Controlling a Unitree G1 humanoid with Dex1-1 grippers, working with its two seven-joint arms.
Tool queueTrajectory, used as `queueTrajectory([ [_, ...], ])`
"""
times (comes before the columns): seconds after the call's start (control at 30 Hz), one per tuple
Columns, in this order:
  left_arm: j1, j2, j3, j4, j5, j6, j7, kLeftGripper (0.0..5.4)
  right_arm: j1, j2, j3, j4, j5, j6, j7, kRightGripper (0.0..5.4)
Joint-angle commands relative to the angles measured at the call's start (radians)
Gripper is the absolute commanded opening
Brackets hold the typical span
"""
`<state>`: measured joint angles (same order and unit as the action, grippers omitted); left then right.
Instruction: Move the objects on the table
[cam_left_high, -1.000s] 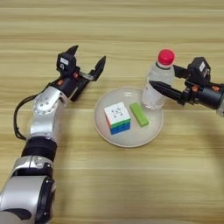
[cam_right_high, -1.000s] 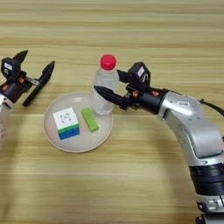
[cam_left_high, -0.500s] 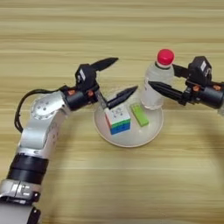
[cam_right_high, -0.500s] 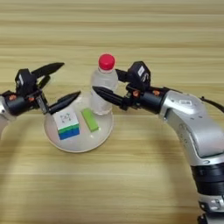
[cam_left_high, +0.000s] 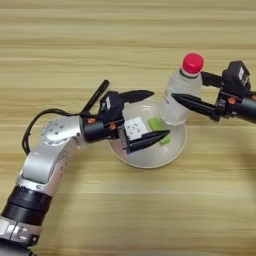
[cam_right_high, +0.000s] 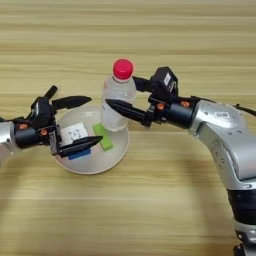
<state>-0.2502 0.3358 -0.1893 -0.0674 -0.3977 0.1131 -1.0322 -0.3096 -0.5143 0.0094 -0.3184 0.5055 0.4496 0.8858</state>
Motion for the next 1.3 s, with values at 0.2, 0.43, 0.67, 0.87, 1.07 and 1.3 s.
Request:
queueTrajectory([
  [0.2,0.009,0.006,-0.016,-0.014,0.006,0.007,0.003,5.40,-0.003,-0.010,-0.011,-0.044,0.049,0.006,0.014,3.12],
  [0.43,0.006,0.001,-0.019,-0.010,0.007,0.000,0.006,5.40,0.014,-0.001,0.002,-0.066,0.066,0.014,0.015,3.12],
  [0.67,0.003,-0.002,-0.021,-0.003,0.011,-0.005,0.009,5.40,0.027,0.010,0.018,-0.086,0.075,0.022,0.012,3.12],
  [0.87,0.007,-0.007,-0.028,-0.003,0.014,-0.008,0.009,5.40,0.032,0.018,0.034,-0.093,0.076,0.020,0.011,3.12],
  [1.07,0.009,-0.013,-0.035,-0.006,0.010,-0.005,0.011,5.40,0.032,0.024,0.042,-0.094,0.076,0.018,0.009,3.12],
  [1.3,0.011,-0.033,-0.043,-0.007,0.014,-0.046,0.010,5.40,0.029,0.029,0.050,-0.093,0.074,0.016,0.006,3.12],
])
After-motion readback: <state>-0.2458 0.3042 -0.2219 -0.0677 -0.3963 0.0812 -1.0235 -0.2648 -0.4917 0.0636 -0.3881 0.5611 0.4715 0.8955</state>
